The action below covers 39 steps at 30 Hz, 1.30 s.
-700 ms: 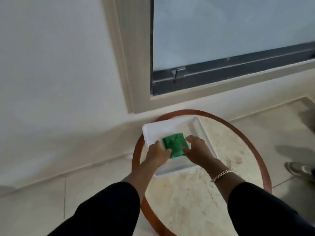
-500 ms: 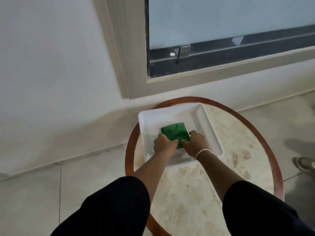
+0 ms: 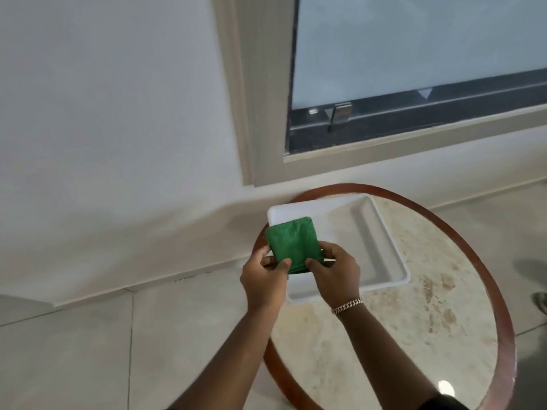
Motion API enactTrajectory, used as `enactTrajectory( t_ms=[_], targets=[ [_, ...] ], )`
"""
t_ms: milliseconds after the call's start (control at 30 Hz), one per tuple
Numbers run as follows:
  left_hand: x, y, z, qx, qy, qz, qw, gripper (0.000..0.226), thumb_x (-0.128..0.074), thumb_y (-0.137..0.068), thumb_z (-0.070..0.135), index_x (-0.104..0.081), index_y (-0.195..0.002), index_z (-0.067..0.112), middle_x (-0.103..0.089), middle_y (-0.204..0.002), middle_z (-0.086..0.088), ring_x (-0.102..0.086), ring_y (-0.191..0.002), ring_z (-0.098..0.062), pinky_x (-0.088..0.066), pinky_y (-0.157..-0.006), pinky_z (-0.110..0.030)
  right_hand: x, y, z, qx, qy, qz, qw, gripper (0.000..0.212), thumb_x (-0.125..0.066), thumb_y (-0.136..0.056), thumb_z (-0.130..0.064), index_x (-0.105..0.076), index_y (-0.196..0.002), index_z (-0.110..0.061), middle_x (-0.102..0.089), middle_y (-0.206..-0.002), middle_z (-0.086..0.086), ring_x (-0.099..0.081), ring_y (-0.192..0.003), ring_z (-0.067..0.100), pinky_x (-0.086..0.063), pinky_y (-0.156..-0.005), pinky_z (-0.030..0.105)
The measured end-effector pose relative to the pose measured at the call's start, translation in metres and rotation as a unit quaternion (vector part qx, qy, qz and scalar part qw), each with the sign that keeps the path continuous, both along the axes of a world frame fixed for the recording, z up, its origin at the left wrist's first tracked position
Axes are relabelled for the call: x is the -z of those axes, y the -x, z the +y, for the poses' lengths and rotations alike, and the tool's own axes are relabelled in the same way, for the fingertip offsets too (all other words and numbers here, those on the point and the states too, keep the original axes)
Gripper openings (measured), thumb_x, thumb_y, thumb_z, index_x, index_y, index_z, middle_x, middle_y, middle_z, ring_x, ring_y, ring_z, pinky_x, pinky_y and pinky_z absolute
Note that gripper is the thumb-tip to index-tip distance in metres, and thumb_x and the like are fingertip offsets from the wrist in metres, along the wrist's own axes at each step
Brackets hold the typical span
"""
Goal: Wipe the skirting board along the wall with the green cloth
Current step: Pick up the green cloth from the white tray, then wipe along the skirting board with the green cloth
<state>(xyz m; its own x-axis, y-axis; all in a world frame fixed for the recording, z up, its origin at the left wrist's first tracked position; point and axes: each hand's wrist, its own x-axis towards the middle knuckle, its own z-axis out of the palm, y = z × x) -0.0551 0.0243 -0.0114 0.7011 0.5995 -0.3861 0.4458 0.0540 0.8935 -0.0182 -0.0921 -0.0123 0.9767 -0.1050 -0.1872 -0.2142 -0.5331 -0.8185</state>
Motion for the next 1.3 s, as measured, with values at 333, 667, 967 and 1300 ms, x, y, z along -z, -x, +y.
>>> enactTrajectory(
  t_ms=[333,667,967,1300],
  targets=[
    [0.065,0.132,0.169,-0.053,0.039,-0.004,0.998,0.035,-0.076,-0.075,-0.001,-0.072,-0.109,0.010,-0.077,-0.086,-0.007,-0.073,-0.077,-0.023,-0.061,-0.065,-0.034,0.057,0.134,0.158,-0.041,-0.048,-0.005,0.998,0.037,-0.076,-0.072,-0.009,-0.065,-0.105,-0.021,-0.067,-0.080,-0.008,-0.061,-0.071,-0.004,-0.046,-0.056,0.004],
    [0.386,0.158,0.283,-0.063,-0.007,0.080,0.995,0.031,-0.070,-0.079,-0.001,-0.072,-0.108,0.009,-0.072,-0.087,-0.003,-0.071,-0.087,-0.025,-0.060,-0.085,-0.044,0.387,0.144,0.290,-0.097,-0.031,0.035,0.994,0.037,-0.071,-0.072,0.000,-0.067,-0.107,-0.010,-0.069,-0.092,0.006,-0.066,-0.084,0.019,-0.060,-0.072,0.030],
    [0.581,0.118,0.344,0.117,-0.123,0.026,0.985,0.047,-0.065,-0.086,0.009,-0.058,-0.132,0.011,-0.068,-0.122,-0.005,-0.064,-0.104,-0.018,-0.045,-0.085,-0.006,0.595,0.082,0.340,-0.116,-0.003,-0.032,0.993,0.043,-0.063,-0.076,0.001,-0.059,-0.118,-0.008,-0.062,-0.112,0.011,-0.061,-0.100,0.025,-0.055,-0.087,0.044],
    [0.666,0.137,0.446,0.281,-0.529,0.137,0.789,0.083,-0.016,-0.090,0.066,-0.003,-0.155,0.016,-0.001,-0.165,-0.007,0.003,-0.152,-0.023,-0.006,-0.122,-0.053,0.637,0.059,0.386,-0.262,0.282,-0.209,0.899,0.062,-0.042,-0.087,-0.053,-0.051,-0.131,-0.011,-0.047,-0.143,0.014,-0.040,-0.134,0.034,-0.030,-0.111,0.056]
  ],
)
